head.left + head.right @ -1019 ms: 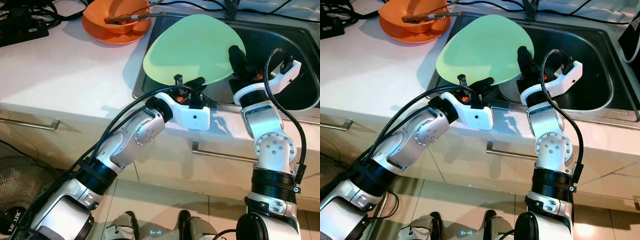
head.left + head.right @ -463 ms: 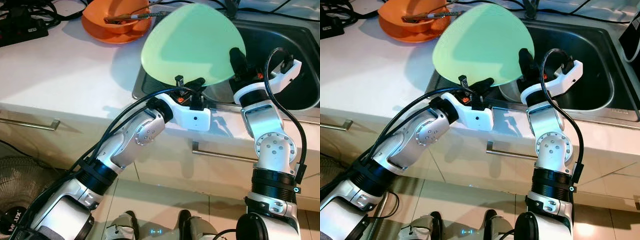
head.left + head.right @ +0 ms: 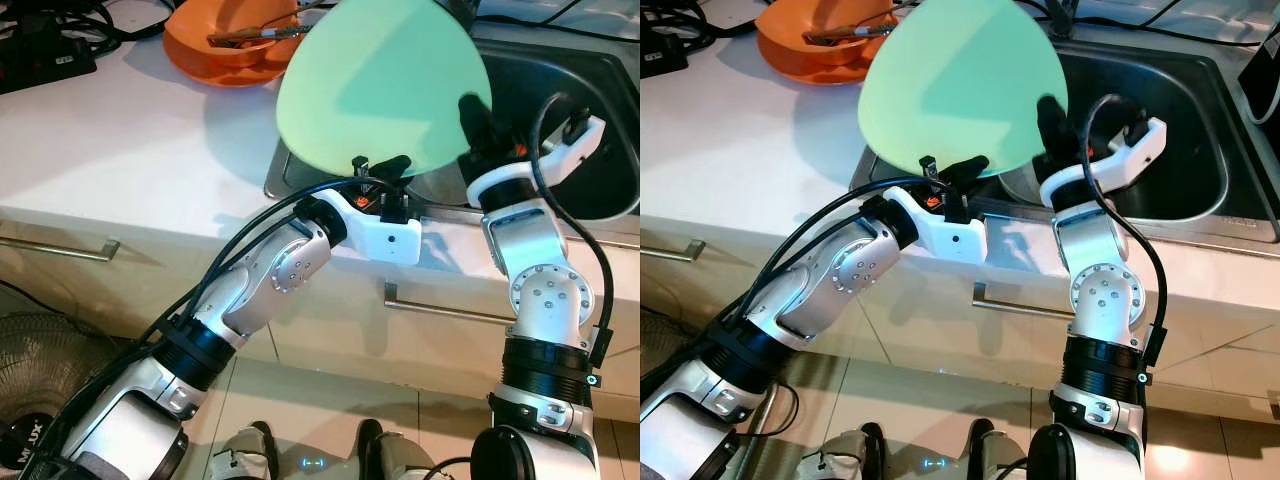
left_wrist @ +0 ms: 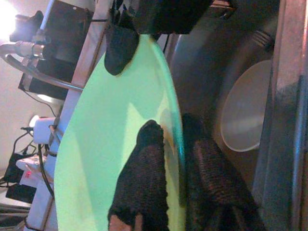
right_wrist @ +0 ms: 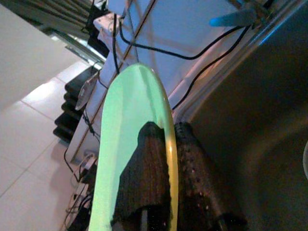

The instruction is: Kitchen organization

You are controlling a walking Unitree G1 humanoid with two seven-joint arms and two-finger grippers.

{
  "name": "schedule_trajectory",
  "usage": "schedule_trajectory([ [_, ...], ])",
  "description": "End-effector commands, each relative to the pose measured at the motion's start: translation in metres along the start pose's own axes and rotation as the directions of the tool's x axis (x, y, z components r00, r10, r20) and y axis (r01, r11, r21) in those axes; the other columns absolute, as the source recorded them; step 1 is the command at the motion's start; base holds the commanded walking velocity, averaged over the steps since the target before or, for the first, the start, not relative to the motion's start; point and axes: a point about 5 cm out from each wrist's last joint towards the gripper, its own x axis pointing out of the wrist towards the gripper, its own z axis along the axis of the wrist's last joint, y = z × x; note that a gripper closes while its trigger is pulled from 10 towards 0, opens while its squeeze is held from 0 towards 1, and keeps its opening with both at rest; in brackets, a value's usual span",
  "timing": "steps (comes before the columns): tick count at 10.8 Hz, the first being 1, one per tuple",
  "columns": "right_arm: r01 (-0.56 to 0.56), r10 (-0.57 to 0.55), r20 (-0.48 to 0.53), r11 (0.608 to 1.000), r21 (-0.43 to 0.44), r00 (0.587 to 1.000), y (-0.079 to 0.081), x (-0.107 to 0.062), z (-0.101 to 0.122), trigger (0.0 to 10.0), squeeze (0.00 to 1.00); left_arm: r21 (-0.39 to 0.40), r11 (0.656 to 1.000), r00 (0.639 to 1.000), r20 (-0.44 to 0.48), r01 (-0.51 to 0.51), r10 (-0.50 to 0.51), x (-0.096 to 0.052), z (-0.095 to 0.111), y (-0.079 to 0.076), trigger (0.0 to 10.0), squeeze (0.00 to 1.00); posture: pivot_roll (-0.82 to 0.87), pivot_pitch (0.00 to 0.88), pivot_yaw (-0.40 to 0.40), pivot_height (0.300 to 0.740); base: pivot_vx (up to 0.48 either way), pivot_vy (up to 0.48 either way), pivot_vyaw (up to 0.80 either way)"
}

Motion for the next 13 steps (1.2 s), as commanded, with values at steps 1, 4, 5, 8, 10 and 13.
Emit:
schedule_trajectory([
  [1, 0.006, -0.006, -0.007, 1.000, -0.001, 1.000, -0.002, -0.003, 0.000, 0.0, 0.00, 0.000, 0.998, 0.998, 0.015, -0.056, 0.056, 0.003, 0.003, 0.014, 10.0, 1.00, 0.08, 0.198, -0.004, 0.740, 0.000, 0.000, 0.00],
  [4, 0.044, -0.044, 0.033, 0.999, 0.025, 0.998, -0.005, -0.001, 0.005, 0.0, 0.00, -0.016, 0.998, 0.998, 0.011, -0.059, 0.059, 0.002, 0.003, 0.014, 10.0, 1.00, 0.08, 0.197, -0.006, 0.740, 0.000, 0.000, 0.00],
  [5, 0.079, -0.081, 0.080, 0.996, 0.029, 0.994, -0.009, 0.003, 0.014, 0.0, 0.00, -0.028, 0.998, 0.998, 0.010, -0.057, 0.057, 0.001, 0.002, 0.013, 10.0, 1.00, 0.08, 0.196, -0.005, 0.740, 0.000, 0.000, 0.00],
  [8, 0.146, -0.150, 0.232, 0.989, 0.036, 0.961, -0.017, 0.011, 0.047, 0.0, 0.00, -0.043, 0.998, 0.999, 0.004, -0.052, 0.052, 0.000, 0.001, 0.010, 10.0, 1.00, 0.07, 0.192, -0.004, 0.740, 0.000, 0.000, 0.00],
  [10, 0.200, -0.188, 0.315, 0.980, -0.009, 0.931, -0.023, 0.016, 0.067, 0.0, 0.00, -0.120, 0.991, 0.998, -0.028, -0.067, 0.064, -0.002, -0.003, 0.008, 10.0, 0.00, 0.08, 0.188, -0.006, 0.740, 0.000, 0.000, 0.00],
  [13, 0.324, -0.228, 0.332, 0.906, -0.271, 0.915, -0.039, 0.022, 0.071, 10.0, 0.00, -0.510, 0.837, 0.975, -0.186, -0.199, 0.119, -0.013, -0.018, -0.006, 10.0, 0.00, 0.07, 0.187, -0.007, 0.740, 0.000, 0.000, 0.00],
])
